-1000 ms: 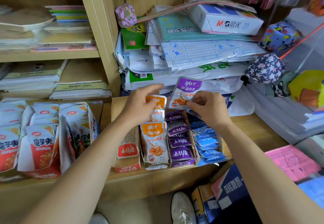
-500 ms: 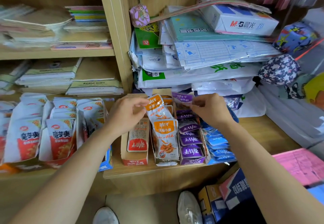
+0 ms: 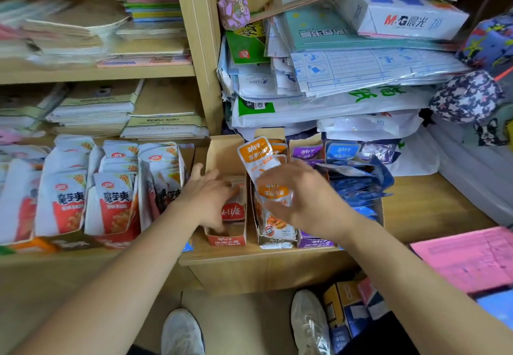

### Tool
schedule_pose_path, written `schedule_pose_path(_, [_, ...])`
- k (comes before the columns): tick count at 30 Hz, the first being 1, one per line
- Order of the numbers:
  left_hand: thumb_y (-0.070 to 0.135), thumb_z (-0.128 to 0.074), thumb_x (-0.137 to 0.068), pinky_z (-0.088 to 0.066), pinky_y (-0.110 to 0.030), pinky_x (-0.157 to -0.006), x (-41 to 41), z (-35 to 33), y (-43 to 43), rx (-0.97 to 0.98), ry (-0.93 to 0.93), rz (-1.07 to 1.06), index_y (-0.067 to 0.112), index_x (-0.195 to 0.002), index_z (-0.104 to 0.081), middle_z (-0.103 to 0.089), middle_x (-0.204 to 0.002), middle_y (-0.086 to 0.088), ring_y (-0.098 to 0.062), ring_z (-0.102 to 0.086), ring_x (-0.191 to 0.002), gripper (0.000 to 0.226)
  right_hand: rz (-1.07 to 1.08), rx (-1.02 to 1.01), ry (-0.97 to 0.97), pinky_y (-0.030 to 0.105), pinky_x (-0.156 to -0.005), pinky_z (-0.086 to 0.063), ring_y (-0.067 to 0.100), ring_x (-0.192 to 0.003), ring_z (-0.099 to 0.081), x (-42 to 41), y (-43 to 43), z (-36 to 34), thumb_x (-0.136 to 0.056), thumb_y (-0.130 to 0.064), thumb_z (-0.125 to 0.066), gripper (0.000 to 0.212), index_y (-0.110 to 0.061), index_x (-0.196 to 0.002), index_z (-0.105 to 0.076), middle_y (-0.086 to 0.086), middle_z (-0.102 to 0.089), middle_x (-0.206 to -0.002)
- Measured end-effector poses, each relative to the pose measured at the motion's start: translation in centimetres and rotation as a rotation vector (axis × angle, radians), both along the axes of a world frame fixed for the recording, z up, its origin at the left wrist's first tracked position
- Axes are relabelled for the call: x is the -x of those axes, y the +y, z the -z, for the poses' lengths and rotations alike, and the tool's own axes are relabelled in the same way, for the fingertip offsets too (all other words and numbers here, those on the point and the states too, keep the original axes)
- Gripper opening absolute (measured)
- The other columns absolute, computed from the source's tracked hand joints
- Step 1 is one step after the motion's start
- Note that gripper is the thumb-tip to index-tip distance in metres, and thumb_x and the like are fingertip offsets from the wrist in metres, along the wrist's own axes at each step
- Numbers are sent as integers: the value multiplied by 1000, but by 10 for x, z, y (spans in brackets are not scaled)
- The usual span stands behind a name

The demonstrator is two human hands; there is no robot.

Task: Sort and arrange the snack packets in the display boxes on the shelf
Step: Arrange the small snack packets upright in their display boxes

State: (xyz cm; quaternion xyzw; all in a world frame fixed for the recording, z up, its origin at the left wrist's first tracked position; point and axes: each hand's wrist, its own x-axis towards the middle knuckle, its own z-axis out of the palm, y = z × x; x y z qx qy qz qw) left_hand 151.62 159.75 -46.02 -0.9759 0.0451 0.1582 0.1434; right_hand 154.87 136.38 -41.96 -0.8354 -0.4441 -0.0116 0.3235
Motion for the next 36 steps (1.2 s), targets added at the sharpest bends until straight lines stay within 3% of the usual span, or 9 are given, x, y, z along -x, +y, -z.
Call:
schedule_pose_path(3, [60,-78,-60,-32,-41,-89,1,-1,1,109,-65,-29,33,-106,-65,-56,-89,9,-16,-52,-101,55,-137,309,-34,47,-105,-28,21,-135,-27,7,10,18,-87,-39,-70,55,-41,-139,-54,-13,-42,-152])
schedule_pose_path(7, [33,-72,-78,-50,-32,-72,9,-13,11,449,-129,-82,36,-102,-72,-65,-80,13,-17,-64,-87,24,-168,517,-126,52,-108,-18,26,-141,-10,12,14,20,-93,-53,-57,47,-50,-139,-49,-15,-17,-161])
schedule_pose_path(12, [20,-71,-88,-46,-39,-88,5,-18,22,559,-551,70,35,-103,-76,-71,-98,17,-14,-65,-93,21,-147,560,-145,51,-110,-21,25,-143,-8,15,17,19,-90,-56,-59,37,-47,-126,-60,-10,-14,-161])
schedule_pose_path(18, [19,-69,-92,-41,-39,-85,-2,-25,27,604,-697,51,29,-101,-74,-74,-99,13,-15,-65,-92,14,-115,536,-110,50,-111,-23,22,-144,-1,14,14,20,-89,-53,-63,34,-43,-122,-62,-3,3,-165])
schedule_pose_path(26, [25,-71,-92,-57,-39,-73,-4,-32,36,719,-812,-183,14,-106,-71,-75,-97,-2,-20,-69,-90,18,-62,446,-83,47,-107,-27,20,-139,-13,9,18,18,-89,-51,-66,49,-43,-136,-54,-11,-16,-160])
schedule_pose_path(31, [34,-72,-89,-40,-31,-70,-5,-35,29,527,-859,-232,19,-108,-69,-69,-93,-7,-26,-61,-90,24,-129,489,-123,49,-108,-21,19,-139,-16,15,25,22,-89,-52,-64,43,-42,-131,-59,-17,-33,-153])
schedule_pose_path(34, [42,-71,-88,-39,-39,-79,-6,-34,28,365,-904,-244,21,-90,-73,-68,-84,-6,-28,-56,-90,21,-131,505,-150,49,-108,-22,21,-138,-18,16,27,24,-88,-52,-65,31,-40,-117,-67,-18,-38,-149])
schedule_pose_path(36, [44,-72,-87,-39,-41,-80,-8,-28,32,324,-904,-245,22,-75,-74,-67,-88,-1,-26,-52,-94,25,-133,492,-164,47,-105,-23,21,-136,-20,16,27,25,-88,-50,-67,23,-37,-107,-71,-19,-41,-145])
